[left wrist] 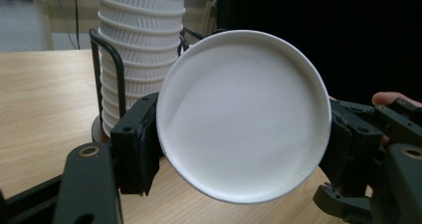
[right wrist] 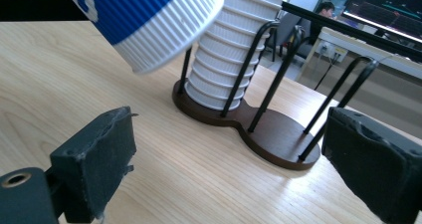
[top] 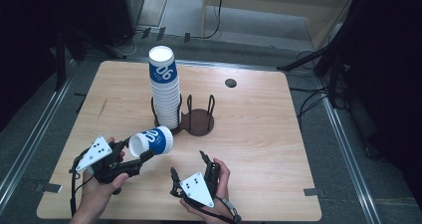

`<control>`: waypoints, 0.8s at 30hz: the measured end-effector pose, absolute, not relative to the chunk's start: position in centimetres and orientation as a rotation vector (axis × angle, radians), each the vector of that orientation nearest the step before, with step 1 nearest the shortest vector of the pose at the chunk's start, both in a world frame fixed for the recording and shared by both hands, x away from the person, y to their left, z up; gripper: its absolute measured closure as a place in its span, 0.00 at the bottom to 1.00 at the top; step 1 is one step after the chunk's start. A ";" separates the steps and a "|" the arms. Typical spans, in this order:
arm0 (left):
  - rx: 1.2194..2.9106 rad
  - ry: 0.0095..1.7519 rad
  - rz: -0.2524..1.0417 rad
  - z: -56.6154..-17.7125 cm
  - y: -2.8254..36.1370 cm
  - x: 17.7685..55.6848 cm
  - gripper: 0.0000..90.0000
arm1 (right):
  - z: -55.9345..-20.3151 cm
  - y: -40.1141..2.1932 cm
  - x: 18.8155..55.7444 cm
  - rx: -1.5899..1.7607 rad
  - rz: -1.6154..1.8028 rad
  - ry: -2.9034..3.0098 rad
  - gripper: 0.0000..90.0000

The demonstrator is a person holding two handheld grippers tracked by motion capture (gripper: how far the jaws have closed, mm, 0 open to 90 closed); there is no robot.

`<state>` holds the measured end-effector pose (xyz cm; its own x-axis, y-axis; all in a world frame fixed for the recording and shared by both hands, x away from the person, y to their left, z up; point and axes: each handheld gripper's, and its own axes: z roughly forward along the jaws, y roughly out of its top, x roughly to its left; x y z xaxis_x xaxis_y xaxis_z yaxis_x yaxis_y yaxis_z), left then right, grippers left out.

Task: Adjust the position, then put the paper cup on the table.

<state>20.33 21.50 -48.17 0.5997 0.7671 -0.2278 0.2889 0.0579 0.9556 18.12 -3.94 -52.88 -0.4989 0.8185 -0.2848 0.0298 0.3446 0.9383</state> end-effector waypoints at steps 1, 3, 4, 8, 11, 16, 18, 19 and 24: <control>1.517 0.925 0.447 -48.1 21.6 20.3 0.32 | -53.0 -4.0 18.2 0.753 1.221 1.792 0.09; 1.499 0.931 0.428 -48.1 21.6 20.3 0.32 | -53.0 -4.0 18.2 0.750 1.210 1.788 0.09; 1.491 0.934 0.421 -48.1 21.7 20.4 0.32 | -53.1 -3.9 18.2 0.753 1.198 1.784 0.10; 1.455 0.932 0.397 -48.3 22.1 20.5 0.32 | -53.4 -3.5 18.2 0.754 1.188 1.789 0.10; 1.434 0.924 0.399 -48.4 22.2 20.6 0.32 | -53.4 -3.4 18.2 0.744 1.195 1.791 0.11; 1.371 0.888 0.395 -48.6 22.1 20.6 0.32 | -53.1 -3.6 18.2 0.774 1.214 1.801 0.17; 1.350 0.884 0.402 -48.7 22.2 20.6 0.32 | -53.0 -3.5 18.2 0.777 1.214 1.800 0.17; 1.348 0.881 0.407 -48.7 22.2 20.6 0.32 | -53.0 -3.5 18.1 0.784 1.213 1.800 0.17; 1.340 0.878 0.430 -48.9 22.1 20.9 0.32 | -52.6 -3.7 18.2 0.837 1.265 1.800 0.23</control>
